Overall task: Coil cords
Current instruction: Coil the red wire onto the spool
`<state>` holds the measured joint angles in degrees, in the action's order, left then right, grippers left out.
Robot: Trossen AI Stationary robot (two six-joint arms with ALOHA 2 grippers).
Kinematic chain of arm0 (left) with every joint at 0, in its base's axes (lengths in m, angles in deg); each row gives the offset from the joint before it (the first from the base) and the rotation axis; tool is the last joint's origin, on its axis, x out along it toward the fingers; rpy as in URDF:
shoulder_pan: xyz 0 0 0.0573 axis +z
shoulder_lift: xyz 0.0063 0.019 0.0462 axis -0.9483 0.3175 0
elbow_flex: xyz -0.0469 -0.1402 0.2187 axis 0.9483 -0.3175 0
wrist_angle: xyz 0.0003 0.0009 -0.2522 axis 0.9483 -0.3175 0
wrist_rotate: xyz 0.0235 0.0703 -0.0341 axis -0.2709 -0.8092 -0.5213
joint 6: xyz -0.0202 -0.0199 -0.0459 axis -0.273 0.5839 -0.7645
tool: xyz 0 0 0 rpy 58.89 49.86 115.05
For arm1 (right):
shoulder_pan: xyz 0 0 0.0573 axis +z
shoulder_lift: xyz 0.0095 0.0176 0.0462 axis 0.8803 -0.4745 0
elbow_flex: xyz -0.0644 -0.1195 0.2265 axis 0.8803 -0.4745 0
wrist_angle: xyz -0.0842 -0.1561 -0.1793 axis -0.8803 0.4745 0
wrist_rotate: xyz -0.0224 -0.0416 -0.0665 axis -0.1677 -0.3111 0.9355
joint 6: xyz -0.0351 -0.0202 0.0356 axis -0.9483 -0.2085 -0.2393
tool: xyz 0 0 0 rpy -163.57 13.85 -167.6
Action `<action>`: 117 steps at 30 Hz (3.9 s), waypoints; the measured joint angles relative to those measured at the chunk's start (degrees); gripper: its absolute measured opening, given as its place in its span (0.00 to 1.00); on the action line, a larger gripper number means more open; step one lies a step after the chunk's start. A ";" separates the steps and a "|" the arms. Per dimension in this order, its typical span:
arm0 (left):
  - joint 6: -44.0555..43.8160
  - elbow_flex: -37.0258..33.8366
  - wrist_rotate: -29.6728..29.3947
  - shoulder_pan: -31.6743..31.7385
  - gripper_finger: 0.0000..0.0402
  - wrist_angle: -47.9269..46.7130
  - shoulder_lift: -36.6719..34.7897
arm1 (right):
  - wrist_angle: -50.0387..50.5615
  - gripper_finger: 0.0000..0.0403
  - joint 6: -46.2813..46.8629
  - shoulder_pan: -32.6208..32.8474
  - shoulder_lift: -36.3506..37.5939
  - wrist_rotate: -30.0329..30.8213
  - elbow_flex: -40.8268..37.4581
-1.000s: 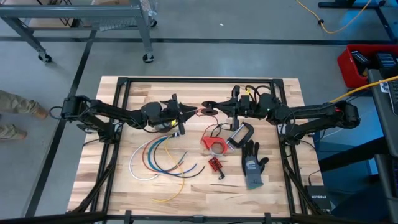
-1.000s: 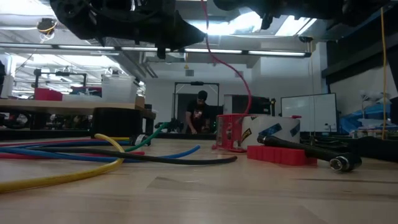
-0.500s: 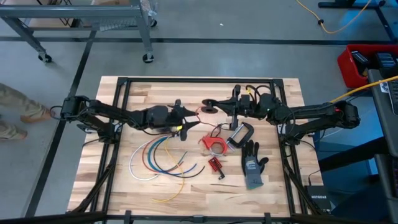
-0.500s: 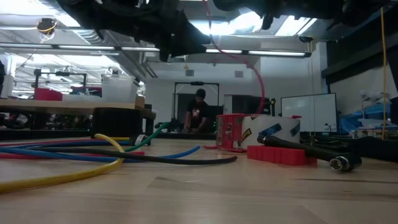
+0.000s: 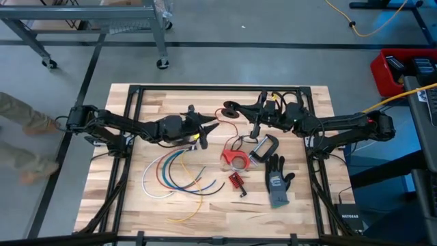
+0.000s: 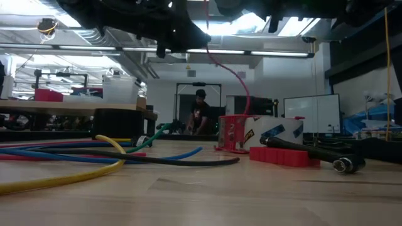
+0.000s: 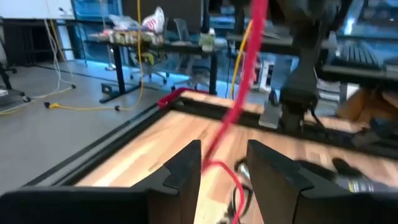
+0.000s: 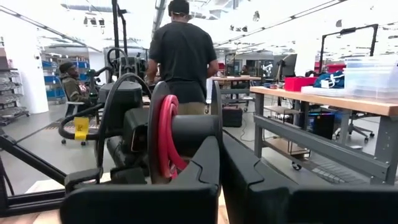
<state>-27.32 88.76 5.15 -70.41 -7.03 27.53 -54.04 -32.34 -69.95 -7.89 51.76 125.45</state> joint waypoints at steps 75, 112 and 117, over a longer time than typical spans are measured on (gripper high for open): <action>-26.99 16.07 20.69 5.86 0.00 -16.30 10.78 | 6.10 0.01 -8.97 1.18 -12.90 25.60 10.21; -26.90 28.70 23.49 8.65 0.00 -44.87 10.78 | 19.36 0.01 -8.90 1.18 -12.83 19.08 10.21; -24.93 28.70 21.82 7.62 0.00 -46.84 11.13 | 16.74 0.01 -8.95 1.18 -12.83 19.09 10.14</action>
<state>-52.25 117.46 26.98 -62.79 -53.87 38.66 -37.30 -41.29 -68.77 -20.72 70.86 135.59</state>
